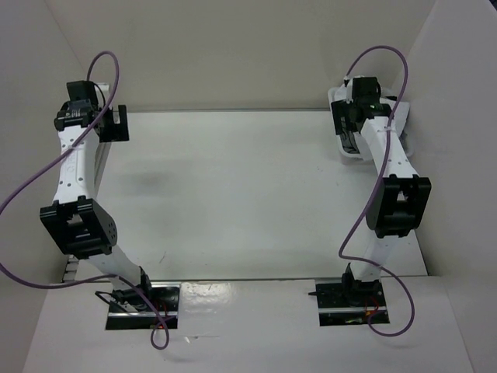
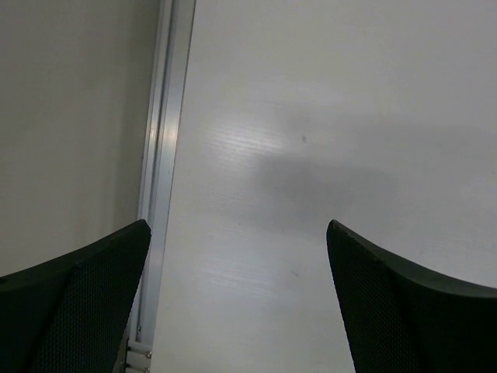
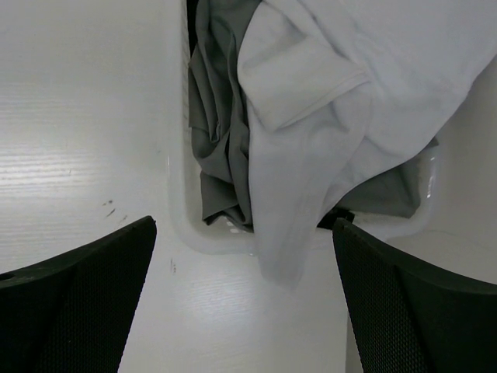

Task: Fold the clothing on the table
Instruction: Grab the skirt from the pile, then move the skirt to the center of the board, then flatten the skirt out

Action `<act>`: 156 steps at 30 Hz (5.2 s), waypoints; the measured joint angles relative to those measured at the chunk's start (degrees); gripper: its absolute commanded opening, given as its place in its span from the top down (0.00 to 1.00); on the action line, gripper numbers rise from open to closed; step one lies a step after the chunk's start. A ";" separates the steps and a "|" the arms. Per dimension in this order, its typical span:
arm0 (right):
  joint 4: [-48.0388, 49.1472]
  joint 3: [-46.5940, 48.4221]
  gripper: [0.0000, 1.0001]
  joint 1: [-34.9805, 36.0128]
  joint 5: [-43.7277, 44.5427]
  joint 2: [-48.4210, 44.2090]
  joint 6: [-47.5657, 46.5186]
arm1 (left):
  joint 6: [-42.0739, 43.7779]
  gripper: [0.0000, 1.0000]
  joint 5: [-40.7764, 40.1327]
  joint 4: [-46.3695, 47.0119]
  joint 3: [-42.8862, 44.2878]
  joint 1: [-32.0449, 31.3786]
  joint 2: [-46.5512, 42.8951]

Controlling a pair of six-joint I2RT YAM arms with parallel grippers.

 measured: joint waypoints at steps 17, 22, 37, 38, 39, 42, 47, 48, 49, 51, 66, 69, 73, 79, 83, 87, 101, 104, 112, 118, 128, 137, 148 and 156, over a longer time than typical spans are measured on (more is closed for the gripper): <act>12.63 -26.99 0.02 -13.94 -3.48 -15.56 4.70 | -2.19 0.00 6.86 11.69 -28.28 0.15 -3.13; 16.57 -28.11 0.02 -17.22 -9.79 -20.79 4.31 | -2.51 0.00 11.37 12.37 -27.93 -0.44 -11.06; 12.15 -21.29 0.02 -8.28 -8.28 -12.22 5.81 | -2.27 0.00 14.64 15.28 -34.62 -1.81 -29.51; 11.58 -19.56 0.02 -8.13 -7.78 -9.75 5.46 | -2.27 0.00 14.49 15.96 -34.99 -1.81 -29.55; 11.87 -17.81 0.02 -8.15 -7.23 -7.50 5.27 | -2.27 0.00 14.32 16.17 -35.26 -1.81 -29.55; 12.04 -11.41 0.06 -8.20 -5.51 1.90 4.44 | -2.29 0.00 13.66 16.48 -35.89 -2.16 -29.55; 10.12 -1.31 0.08 -8.57 -4.22 15.30 3.91 | -2.40 0.00 13.46 16.46 -36.02 -2.27 -29.57; 9.70 0.20 0.08 -8.57 -4.13 16.79 3.96 | -2.40 0.00 13.46 16.46 -36.04 -2.27 -29.57; 9.25 1.60 0.08 -8.59 -4.02 17.86 4.04 | -2.40 0.00 13.55 16.48 -36.04 -2.27 -29.57; 8.13 4.50 0.06 -8.66 -3.96 18.95 4.24 | -2.40 0.00 13.75 16.46 -36.04 -2.27 -29.57; 4.15 20.35 0.05 -13.44 -9.22 20.63 7.61 | -2.38 0.00 14.32 16.41 -36.54 -2.27 -29.49; 4.22 22.82 0.11 -13.42 -9.25 24.02 7.76 | -2.38 0.00 14.34 16.41 -36.54 -2.27 -29.33; 3.69 23.06 0.23 -13.40 -9.38 28.30 7.69 | -2.36 0.00 14.34 16.41 -36.54 -2.27 -29.18; 2.25 24.00 0.80 -13.40 -10.01 31.08 7.06 | -2.29 0.00 14.34 16.41 -36.54 -2.27 -29.18; 1.92 24.59 0.98 -13.40 -10.16 30.62 6.80 | -2.27 0.00 14.36 16.41 -36.96 -2.27 -29.16; 1.57 22.38 0.97 -13.40 -11.19 27.32 7.19 | -2.27 0.00 14.67 16.37 -36.96 -2.27 -29.11; 6.99 11.08 1.00 -10.45 -10.01 -8.00 5.07 | -2.19 0.00 16.00 16.39 -37.44 -2.29 -29.11; 7.58 9.86 1.00 -8.39 -8.46 -8.81 3.82 | -2.21 0.00 16.26 16.37 -37.55 -2.29 -29.11; 4.07 2.23 1.00 6.12 -7.50 -9.29 2.27 | -1.99 0.00 17.66 16.37 -37.92 -2.29 -29.14; 1.55 -2.47 0.80 24.11 -13.55 -15.87 1.38 | -1.81 0.00 18.91 16.37 -37.92 -2.29 -29.16; 5.84 -19.32 0.01 23.41 -13.22 -35.98 -2.97 | -0.50 0.00 21.16 16.31 -37.92 -2.29 -29.18; 6.23 -27.32 0.01 23.41 -7.85 -35.58 -4.11 | 3.74 0.01 24.94 13.62 -37.88 -5.16 -26.27; 6.58 -29.70 0.01 23.41 -9.09 -34.73 -3.65 | 10.03 0.40 -2.69 12.31 -44.22 -30.23 -20.90; 6.80 -30.64 0.01 23.41 -11.28 -31.93 -3.26 | 14.43 0.36 -13.22 13.73 -51.95 -42.45 -22.34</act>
